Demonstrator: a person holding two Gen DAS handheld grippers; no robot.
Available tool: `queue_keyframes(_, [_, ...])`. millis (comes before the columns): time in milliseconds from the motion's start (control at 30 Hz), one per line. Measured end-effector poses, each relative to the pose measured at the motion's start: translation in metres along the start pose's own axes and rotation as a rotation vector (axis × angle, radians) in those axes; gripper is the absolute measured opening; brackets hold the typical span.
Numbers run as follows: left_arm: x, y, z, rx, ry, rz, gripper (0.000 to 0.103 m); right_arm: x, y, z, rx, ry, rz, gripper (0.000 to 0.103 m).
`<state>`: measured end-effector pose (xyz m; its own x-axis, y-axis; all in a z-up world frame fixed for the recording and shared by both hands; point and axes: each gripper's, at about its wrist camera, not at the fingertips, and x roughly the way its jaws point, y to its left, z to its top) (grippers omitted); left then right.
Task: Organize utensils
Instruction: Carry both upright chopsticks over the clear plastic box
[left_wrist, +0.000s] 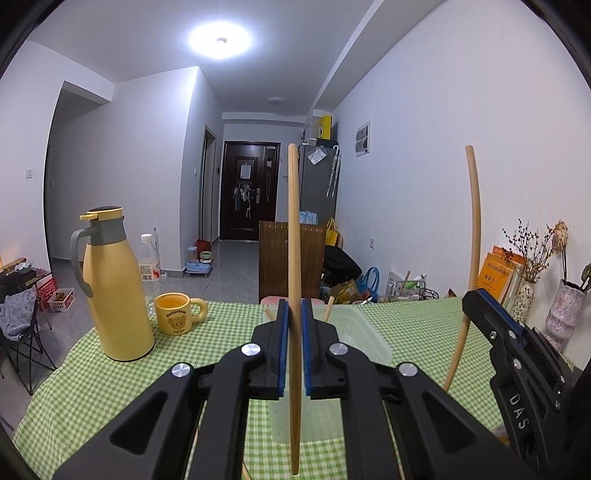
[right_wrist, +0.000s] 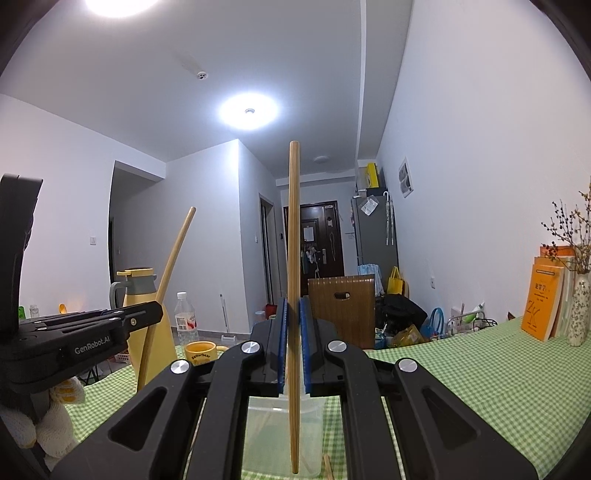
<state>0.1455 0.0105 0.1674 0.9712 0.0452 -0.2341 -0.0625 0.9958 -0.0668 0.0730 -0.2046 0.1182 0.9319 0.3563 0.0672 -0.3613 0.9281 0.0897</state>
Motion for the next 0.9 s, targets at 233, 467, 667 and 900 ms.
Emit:
queue_keyframes(233, [0.012, 0.004, 0.008, -0.019, -0.006, -0.001, 0.004, 0.012, -0.001, 0.006, 0.001, -0.018, 0.004, 0.007])
queue_keyframes(467, [0.021, 0.005, 0.019, -0.038, -0.026, 0.002, 0.004, 0.029, -0.005, 0.013, -0.004, -0.021, 0.019, 0.007])
queue_keyframes(667, [0.031, 0.006, 0.028, -0.058, -0.044, 0.009, 0.004, 0.049, -0.008, 0.019, -0.003, -0.015, 0.047, 0.007])
queue_keyframes(900, [0.051, 0.012, 0.037, -0.088, -0.055, 0.008, 0.004, 0.08, -0.012, 0.024, 0.02, 0.011, 0.095, 0.007])
